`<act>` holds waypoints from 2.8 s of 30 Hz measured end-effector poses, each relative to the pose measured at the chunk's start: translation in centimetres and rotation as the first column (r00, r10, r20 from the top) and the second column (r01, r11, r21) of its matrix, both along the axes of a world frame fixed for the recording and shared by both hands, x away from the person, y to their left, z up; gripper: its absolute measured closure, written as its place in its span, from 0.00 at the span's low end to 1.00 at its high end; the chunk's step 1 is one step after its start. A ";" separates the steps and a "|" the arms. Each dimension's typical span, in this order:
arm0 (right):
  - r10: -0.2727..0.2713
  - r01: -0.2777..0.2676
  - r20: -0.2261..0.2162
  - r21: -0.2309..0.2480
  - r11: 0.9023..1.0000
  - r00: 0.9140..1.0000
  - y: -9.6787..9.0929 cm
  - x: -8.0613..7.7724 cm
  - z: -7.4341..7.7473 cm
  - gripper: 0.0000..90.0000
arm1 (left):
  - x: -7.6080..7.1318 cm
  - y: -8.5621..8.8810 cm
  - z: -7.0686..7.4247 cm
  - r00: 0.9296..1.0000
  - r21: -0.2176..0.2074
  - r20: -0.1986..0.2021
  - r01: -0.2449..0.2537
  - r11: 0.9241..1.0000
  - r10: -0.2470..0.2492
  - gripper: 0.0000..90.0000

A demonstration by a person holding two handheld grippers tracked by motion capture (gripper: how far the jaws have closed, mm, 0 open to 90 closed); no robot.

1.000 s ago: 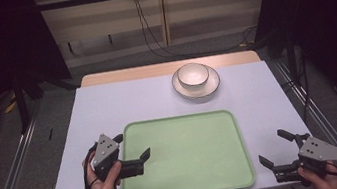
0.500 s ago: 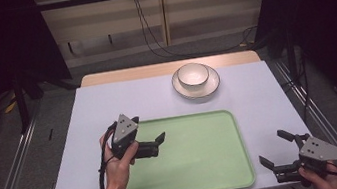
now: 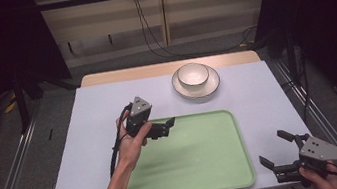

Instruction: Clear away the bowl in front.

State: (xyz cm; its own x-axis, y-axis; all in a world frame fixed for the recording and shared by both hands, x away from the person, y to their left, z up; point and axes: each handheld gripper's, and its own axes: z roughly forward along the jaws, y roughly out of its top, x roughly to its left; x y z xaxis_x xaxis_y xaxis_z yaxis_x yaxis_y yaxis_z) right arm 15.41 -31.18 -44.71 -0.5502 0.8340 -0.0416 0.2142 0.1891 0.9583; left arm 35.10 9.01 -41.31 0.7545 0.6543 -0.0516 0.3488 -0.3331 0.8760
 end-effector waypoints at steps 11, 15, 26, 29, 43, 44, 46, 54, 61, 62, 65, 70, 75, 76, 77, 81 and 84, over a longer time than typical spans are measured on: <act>0.005 -0.005 -0.004 0.007 1.000 1.000 0.0 0.1 -0.1 0.02 | 2.9 -2.1 0.0 1.000 0.029 -0.019 -0.019 0.999 0.020 0.05; 0.012 -0.012 -0.009 0.006 1.000 1.000 0.1 0.2 -0.1 0.02 | 3.7 -2.6 0.4 0.999 0.026 -0.017 -0.031 0.999 0.032 0.06; 0.028 -0.028 -0.001 0.000 1.000 1.000 0.2 0.1 -0.1 0.02 | 5.5 -6.4 0.6 0.999 0.080 -0.010 -0.040 0.996 0.041 0.04; 0.033 -0.033 -0.004 0.000 0.999 0.999 0.1 0.0 -0.1 0.02 | 6.2 -7.4 0.0 0.998 0.076 -0.024 -0.050 0.996 0.052 0.05; 0.028 -0.028 -0.016 0.009 1.000 0.999 -0.2 0.1 -0.3 0.02 | 10.3 -9.2 0.0 0.993 0.054 -0.088 -0.079 0.995 0.084 0.12; 0.028 -0.028 -0.020 0.012 1.000 0.999 -0.2 0.1 -0.3 0.02 | 10.5 -9.4 0.0 0.992 0.057 -0.086 -0.088 0.994 0.093 0.12; 0.039 -0.039 -0.017 0.006 0.999 0.999 0.1 0.1 -0.4 0.02 | 11.1 -9.4 0.0 0.991 0.075 -0.091 -0.096 0.993 0.103 0.13; 0.052 -0.052 -0.020 0.008 0.999 0.998 0.2 -0.1 -0.3 0.02 | 12.9 -10.0 0.2 0.984 0.096 -0.119 -0.124 0.988 0.135 0.20; 0.055 -0.055 -0.015 0.014 0.998 0.998 0.1 -0.1 -0.3 0.02 | 15.2 -10.2 -0.2 0.973 0.125 -0.147 -0.161 0.979 0.179 0.23; 0.054 -0.054 -0.015 0.013 0.998 0.998 0.1 -0.1 -0.3 0.02 | 15.5 -10.4 -0.3 0.974 0.156 -0.137 -0.157 0.975 0.179 0.23; 0.048 -0.048 -0.013 0.017 0.999 0.999 0.1 -0.1 -0.3 0.02 | 16.2 -11.0 -0.9 0.970 0.182 -0.149 -0.164 0.969 0.192 0.25; 0.046 -0.045 -0.018 0.013 0.999 0.999 0.0 -0.1 -0.3 0.02 | 17.0 -11.8 -1.6 0.968 0.182 -0.165 -0.160 0.970 0.191 0.30; 0.054 -0.053 -0.020 0.020 0.998 0.998 0.1 0.2 -0.4 0.02 | 17.9 -12.5 -2.1 0.957 0.201 -0.167 -0.202 0.958 0.237 0.30; 0.057 -0.056 -0.021 0.022 0.998 0.998 0.3 0.1 -0.4 0.02 | 18.3 -12.7 -2.5 0.949 0.212 -0.185 -0.217 0.953 0.257 0.31; 0.057 -0.056 -0.020 0.018 0.998 0.998 0.3 0.1 -0.3 0.02 | 18.4 -12.7 -2.6 0.942 0.216 -0.197 -0.229 0.949 0.272 0.33; 0.060 -0.060 -0.017 0.016 0.998 0.998 0.3 0.3 -0.3 0.02 | 18.8 -12.5 -3.1 0.924 0.224 -0.247 -0.239 0.945 0.292 0.41; 0.063 -0.063 -0.017 0.015 0.998 0.998 0.3 0.4 -0.4 0.02 | 19.0 -12.5 -3.3 0.914 0.219 -0.283 -0.233 0.947 0.291 0.47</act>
